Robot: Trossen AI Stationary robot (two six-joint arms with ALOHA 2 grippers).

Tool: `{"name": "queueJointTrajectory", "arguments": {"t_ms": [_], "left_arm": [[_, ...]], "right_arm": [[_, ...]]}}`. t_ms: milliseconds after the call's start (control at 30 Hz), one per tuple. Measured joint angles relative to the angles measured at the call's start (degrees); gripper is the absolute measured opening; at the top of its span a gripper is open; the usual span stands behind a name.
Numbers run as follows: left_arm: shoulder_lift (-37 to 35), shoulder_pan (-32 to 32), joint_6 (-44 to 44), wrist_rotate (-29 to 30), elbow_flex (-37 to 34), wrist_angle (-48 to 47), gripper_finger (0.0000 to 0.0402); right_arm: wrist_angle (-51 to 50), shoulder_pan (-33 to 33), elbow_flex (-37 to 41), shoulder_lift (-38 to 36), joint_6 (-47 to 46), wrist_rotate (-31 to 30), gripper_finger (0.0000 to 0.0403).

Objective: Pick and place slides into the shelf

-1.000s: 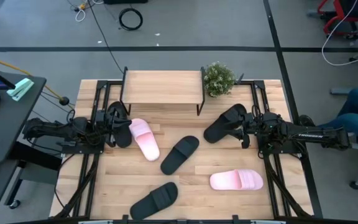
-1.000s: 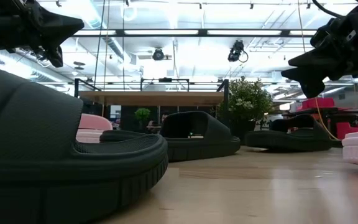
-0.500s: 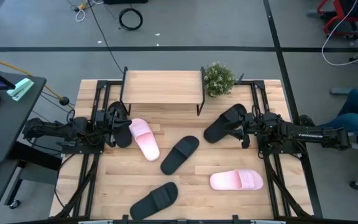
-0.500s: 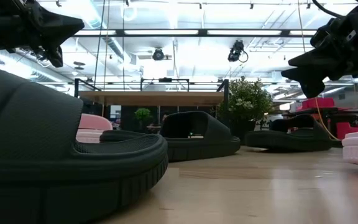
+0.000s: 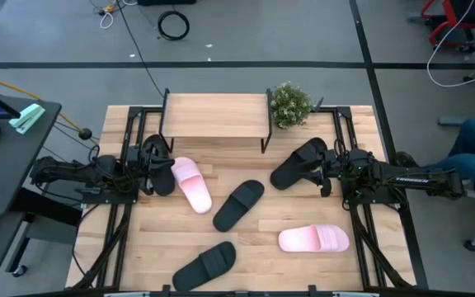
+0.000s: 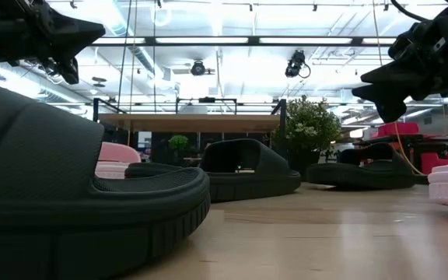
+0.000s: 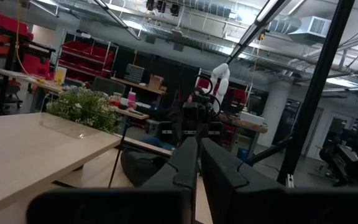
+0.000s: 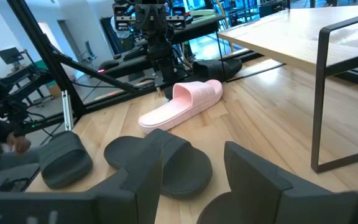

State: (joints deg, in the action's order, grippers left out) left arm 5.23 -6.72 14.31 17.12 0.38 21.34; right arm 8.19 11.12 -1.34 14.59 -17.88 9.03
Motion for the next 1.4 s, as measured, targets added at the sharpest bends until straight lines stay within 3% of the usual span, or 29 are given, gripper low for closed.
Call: {"name": "queueJointTrajectory", "arguments": {"t_ms": [1000, 1400], "left_arm": [[-0.02, 0.02, -0.03, -0.01, -0.01, 0.01, 0.0034], [-0.02, 0.01, -3.29, 0.10, 0.01, 5.71, 0.0028]], "right_arm": [[0.00, 0.01, -0.01, -0.02, 0.01, -0.01, 0.0177], [0.00, 0.01, -0.01, -0.01, 0.01, 0.01, 0.0177]]}}
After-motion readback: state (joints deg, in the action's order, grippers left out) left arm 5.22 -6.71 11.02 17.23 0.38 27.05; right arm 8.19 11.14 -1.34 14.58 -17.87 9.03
